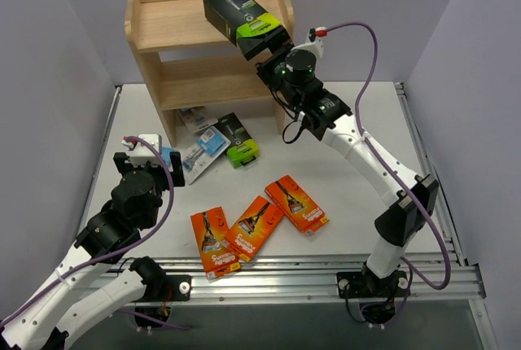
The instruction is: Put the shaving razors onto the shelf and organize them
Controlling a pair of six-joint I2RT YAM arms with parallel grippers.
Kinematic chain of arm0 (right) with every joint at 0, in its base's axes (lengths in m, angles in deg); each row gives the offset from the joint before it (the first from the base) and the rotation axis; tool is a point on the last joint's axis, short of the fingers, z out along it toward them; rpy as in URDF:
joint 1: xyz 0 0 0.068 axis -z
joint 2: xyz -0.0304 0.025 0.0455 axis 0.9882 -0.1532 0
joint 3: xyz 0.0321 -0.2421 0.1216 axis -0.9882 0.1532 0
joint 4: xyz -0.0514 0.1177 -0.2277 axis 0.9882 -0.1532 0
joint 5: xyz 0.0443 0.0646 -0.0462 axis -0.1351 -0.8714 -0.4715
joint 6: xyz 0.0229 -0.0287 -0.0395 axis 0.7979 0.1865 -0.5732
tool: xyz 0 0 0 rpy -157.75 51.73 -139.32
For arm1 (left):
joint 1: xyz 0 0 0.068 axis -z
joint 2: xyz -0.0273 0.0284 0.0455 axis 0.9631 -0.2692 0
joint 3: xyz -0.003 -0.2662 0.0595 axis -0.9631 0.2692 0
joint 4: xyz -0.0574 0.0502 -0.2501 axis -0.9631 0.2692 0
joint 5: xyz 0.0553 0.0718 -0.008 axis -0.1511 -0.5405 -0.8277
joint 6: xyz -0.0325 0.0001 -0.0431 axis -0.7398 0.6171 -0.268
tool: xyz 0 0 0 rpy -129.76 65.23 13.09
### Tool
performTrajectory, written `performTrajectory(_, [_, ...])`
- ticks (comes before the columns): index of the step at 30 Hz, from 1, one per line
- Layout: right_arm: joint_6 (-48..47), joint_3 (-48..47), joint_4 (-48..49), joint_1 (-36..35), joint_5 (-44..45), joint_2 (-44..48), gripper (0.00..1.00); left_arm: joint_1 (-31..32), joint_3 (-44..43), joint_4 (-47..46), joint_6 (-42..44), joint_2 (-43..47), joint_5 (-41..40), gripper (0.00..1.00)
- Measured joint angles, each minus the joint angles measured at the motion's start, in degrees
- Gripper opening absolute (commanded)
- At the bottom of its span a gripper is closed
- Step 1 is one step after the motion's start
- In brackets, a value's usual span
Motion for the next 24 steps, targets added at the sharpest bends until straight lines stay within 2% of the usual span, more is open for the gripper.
performTrajectory(7, [-3.5,11.85,2.19,1.01,-1.75,9.66,1.0,0.0,0.0,0.02,0.07,-0.26,0.0,0.94])
performTrajectory(16, [-6.67,18.78,4.2,4.74,-5.57,15.67,0.99,0.0,0.0,0.02,0.28,-1.57,-0.02,0.94])
performTrajectory(20, [-7.06,21.51,5.07,6.91,-8.46,16.72,0.89,0.0,0.0,0.02,0.61,-1.95,-0.31,0.94])
performTrajectory(23, [-7.5,22.18,5.77,7.96,-11.15,16.74,0.77,0.0,0.0,0.02,1.16,-1.57,-1.18,0.94])
performTrajectory(24, [-7.69,22.23,6.03,8.2,-11.78,16.74,0.69,0.0,0.0,0.02,1.33,-1.33,-1.44,0.94])
